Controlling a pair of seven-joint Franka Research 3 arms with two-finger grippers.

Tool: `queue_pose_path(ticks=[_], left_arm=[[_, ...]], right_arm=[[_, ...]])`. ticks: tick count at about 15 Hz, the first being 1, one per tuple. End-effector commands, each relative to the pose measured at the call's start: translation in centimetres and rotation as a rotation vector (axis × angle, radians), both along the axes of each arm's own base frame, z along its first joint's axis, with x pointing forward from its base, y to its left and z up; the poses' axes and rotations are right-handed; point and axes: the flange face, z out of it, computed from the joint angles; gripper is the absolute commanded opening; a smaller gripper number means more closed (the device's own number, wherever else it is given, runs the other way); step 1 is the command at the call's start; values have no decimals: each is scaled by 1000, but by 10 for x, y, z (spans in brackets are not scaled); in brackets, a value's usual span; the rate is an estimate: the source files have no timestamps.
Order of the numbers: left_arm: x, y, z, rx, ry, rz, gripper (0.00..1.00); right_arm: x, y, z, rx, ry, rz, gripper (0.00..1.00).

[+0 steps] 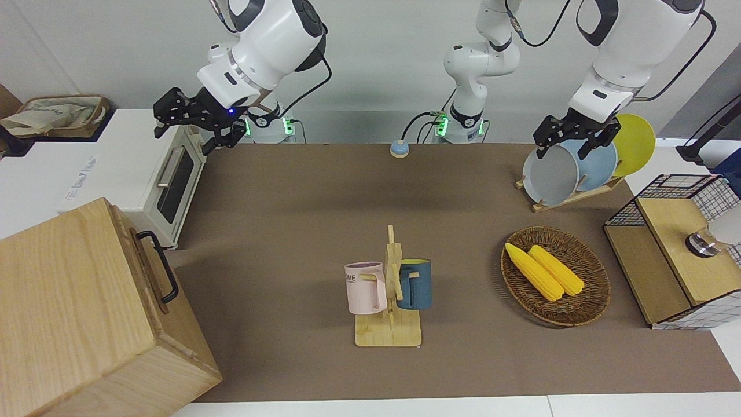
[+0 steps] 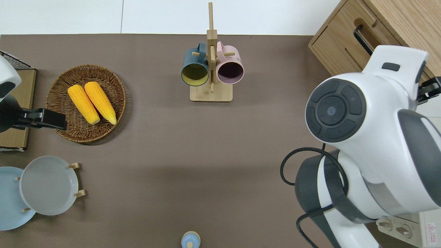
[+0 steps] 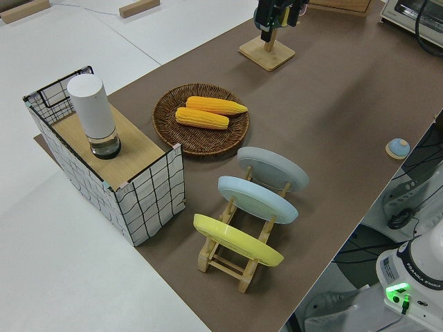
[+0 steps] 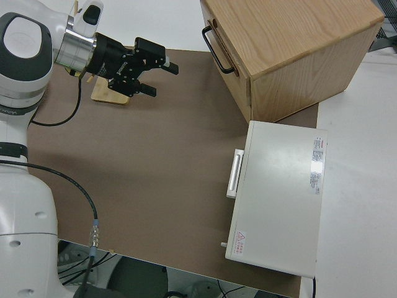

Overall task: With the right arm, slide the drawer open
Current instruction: 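Raise the right arm and reach the right gripper toward the drawer handle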

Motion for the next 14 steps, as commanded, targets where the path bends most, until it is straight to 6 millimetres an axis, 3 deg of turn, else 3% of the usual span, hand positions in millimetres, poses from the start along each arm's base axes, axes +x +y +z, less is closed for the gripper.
queue_pose_path(ticks=[1,4,14], left_arm=[[-3,-2,5,19,4,5,993],[-3,-2,5,19,4,5,993],[-3,-2,6,19,3,5,993]], right_arm=[[14,11,-18,-119,-8,72,987],[28,22,-35,-208,-24,126,987],[69,29,-110,-406,-144,272,987]])
